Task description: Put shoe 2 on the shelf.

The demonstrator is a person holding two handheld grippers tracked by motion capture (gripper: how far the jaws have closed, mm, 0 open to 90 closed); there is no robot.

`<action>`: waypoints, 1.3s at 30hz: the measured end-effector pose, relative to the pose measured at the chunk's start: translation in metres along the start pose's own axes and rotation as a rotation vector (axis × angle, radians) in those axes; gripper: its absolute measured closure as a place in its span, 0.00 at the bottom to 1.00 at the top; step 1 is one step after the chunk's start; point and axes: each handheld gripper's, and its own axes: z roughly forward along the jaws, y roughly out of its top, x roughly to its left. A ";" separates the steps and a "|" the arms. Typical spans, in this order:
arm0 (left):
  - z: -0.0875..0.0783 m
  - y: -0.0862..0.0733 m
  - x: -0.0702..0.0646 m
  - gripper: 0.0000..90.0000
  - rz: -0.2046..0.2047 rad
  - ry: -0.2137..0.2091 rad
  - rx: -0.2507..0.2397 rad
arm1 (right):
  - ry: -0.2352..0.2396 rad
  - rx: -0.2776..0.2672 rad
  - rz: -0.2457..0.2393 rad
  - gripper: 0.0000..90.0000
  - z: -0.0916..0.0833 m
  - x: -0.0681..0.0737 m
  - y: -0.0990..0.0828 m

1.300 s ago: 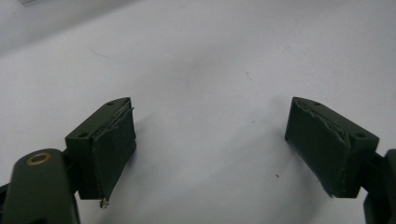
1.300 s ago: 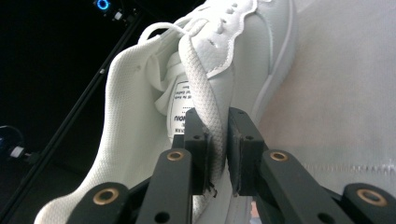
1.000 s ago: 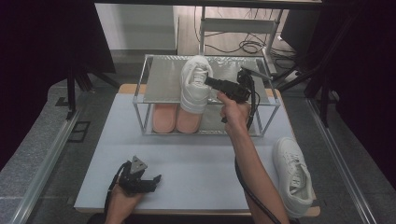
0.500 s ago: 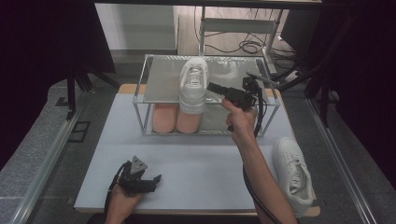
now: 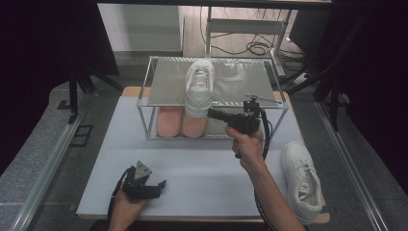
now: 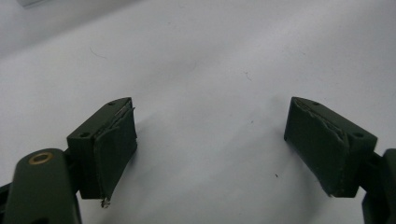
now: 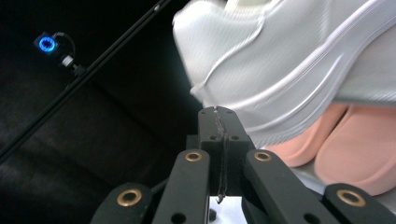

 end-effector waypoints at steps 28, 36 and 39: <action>0.000 0.000 0.000 0.19 -0.001 -0.002 -0.001 | -0.078 0.023 -0.026 1.00 0.036 -0.017 0.000; 0.000 0.000 0.000 0.19 -0.002 -0.002 -0.001 | -0.096 0.025 -0.010 1.00 0.046 -0.023 0.009; 0.000 0.000 0.000 0.19 -0.001 -0.001 -0.001 | -0.099 0.030 -0.019 1.00 0.046 -0.023 0.009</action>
